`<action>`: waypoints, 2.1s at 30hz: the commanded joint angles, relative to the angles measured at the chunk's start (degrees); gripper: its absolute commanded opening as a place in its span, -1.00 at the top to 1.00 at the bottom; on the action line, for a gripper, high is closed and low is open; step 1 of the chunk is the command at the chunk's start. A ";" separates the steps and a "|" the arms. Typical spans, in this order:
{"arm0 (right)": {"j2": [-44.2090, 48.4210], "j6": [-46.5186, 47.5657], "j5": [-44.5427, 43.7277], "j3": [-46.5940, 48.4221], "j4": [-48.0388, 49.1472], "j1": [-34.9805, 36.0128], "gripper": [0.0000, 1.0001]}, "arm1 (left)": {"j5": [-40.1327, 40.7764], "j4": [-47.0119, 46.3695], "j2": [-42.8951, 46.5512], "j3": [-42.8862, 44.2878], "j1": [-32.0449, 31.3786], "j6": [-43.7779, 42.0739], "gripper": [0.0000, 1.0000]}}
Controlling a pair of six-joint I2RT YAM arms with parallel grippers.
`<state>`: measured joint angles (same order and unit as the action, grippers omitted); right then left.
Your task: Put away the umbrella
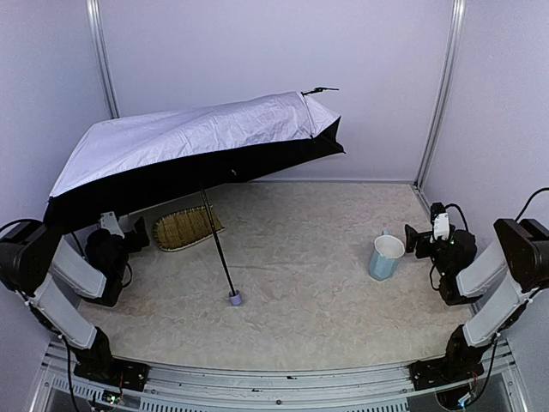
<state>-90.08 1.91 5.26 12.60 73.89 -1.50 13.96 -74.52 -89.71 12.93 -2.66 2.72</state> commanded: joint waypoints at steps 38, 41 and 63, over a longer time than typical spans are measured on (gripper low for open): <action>27.17 -14.45 22.47 27.46 -57.06 8.52 -0.63 | -12.66 -2.27 -2.29 6.53 -35.23 21.76 -0.86; 26.75 -13.67 21.12 27.71 -57.61 12.42 -0.59 | -16.44 -9.28 -7.70 5.63 -34.03 25.31 -0.54; -5.07 -30.56 30.69 53.56 -35.33 42.73 -0.27 | -23.45 -5.59 -10.47 14.08 -43.01 29.12 1.00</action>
<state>-88.44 -17.80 30.83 57.67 26.35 39.22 -7.94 -80.49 -105.95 24.51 -42.52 33.98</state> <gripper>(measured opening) 0.644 0.052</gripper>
